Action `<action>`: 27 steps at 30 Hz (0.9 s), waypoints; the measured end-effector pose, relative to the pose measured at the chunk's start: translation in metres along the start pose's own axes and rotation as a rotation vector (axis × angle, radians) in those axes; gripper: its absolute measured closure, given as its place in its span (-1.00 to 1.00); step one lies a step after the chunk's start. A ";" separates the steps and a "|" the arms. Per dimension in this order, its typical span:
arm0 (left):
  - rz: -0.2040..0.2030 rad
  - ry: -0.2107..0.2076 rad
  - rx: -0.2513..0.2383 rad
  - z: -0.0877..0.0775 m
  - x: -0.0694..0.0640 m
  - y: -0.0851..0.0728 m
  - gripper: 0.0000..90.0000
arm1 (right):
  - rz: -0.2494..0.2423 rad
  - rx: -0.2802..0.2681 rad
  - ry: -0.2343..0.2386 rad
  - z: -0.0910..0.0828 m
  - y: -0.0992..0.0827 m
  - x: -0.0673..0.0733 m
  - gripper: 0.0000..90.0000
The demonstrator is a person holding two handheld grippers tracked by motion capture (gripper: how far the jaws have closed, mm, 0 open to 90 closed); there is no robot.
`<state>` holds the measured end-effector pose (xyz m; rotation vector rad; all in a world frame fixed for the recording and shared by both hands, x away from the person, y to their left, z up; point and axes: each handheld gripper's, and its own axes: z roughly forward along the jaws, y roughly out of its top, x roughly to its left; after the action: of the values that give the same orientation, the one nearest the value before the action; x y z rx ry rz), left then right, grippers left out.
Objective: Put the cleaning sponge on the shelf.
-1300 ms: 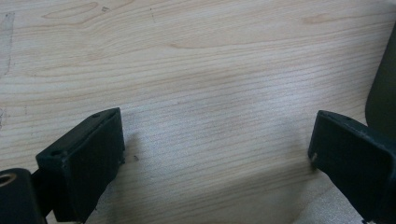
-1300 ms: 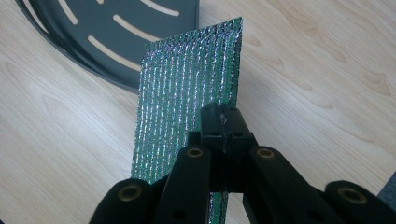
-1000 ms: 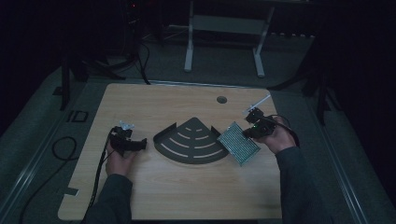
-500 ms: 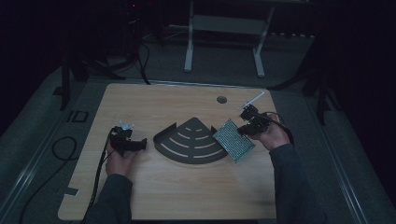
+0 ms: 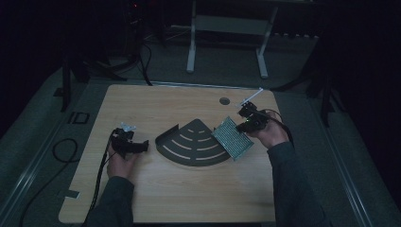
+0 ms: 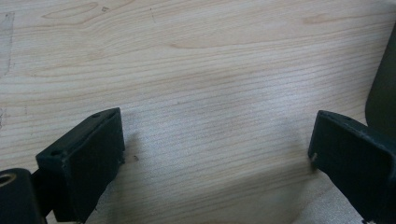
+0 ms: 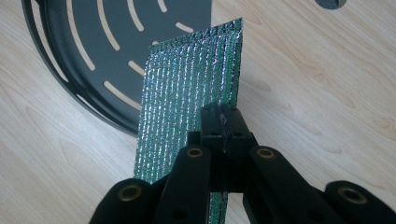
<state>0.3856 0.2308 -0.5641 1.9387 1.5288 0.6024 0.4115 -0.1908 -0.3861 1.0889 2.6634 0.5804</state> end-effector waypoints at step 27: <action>0.000 0.001 0.000 0.000 0.000 0.000 -0.91 | 0.001 -0.018 0.020 0.015 0.024 0.003 1.00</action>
<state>0.3856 0.2308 -0.5641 1.9387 1.5292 0.6029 0.4294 -0.1692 -0.3891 1.0846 2.6694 0.6177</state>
